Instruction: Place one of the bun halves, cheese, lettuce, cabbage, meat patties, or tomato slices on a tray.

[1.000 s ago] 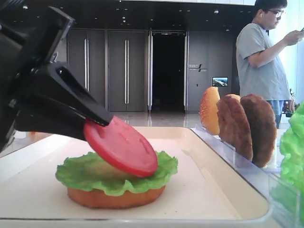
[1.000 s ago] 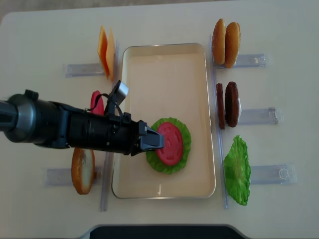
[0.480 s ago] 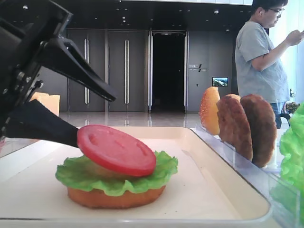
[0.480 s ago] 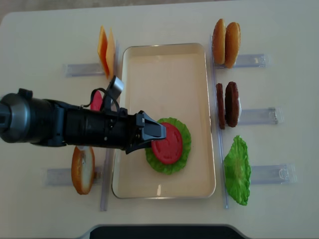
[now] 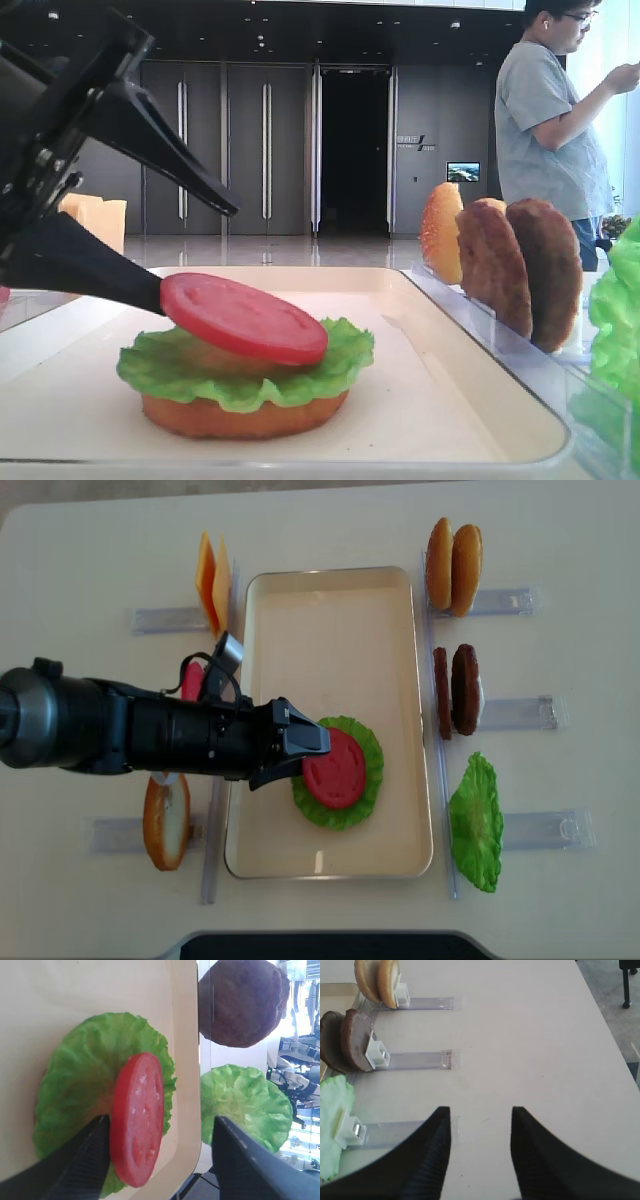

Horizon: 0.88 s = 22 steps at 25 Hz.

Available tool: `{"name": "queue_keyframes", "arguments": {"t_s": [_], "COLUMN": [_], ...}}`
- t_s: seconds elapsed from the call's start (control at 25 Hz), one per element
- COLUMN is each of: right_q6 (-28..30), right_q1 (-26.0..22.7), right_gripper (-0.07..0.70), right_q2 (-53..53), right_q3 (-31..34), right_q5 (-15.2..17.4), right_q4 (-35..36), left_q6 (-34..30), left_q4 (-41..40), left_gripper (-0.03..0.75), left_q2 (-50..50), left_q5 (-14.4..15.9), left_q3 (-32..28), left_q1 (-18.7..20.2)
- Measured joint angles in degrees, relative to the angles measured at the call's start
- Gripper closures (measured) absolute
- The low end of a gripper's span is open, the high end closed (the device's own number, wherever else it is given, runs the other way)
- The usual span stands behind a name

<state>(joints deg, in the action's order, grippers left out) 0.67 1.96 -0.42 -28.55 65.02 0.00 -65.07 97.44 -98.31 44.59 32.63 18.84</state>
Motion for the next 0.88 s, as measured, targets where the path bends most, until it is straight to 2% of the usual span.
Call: {"name": "queue_keyframes", "arguments": {"t_s": [0.4, 0.52, 0.72, 0.88], "right_q6": [0.0, 0.0, 0.0, 0.0], "right_q1": [0.0, 0.0, 0.1, 1.0], "right_gripper": [0.325, 0.325, 0.325, 0.325], "right_q2": [0.0, 0.0, 0.0, 0.0], "right_q3": [0.0, 0.0, 0.0, 0.0], "right_q5": [0.0, 0.0, 0.0, 0.0], "right_q4": [0.0, 0.0, 0.0, 0.0], "left_q6": [8.9, 12.8, 16.4, 25.4], "left_q4": [-7.1, -10.5, -13.1, -23.2], "left_gripper": [0.236, 0.26, 0.284, 0.286], "left_q2": [5.2, 6.4, 9.6, 13.6], "left_q5": [-4.4, -6.3, -7.4, -8.2], "left_q3": [0.0, 0.0, 0.1, 3.4], "left_q1": [0.0, 0.0, 0.0, 0.0]}}
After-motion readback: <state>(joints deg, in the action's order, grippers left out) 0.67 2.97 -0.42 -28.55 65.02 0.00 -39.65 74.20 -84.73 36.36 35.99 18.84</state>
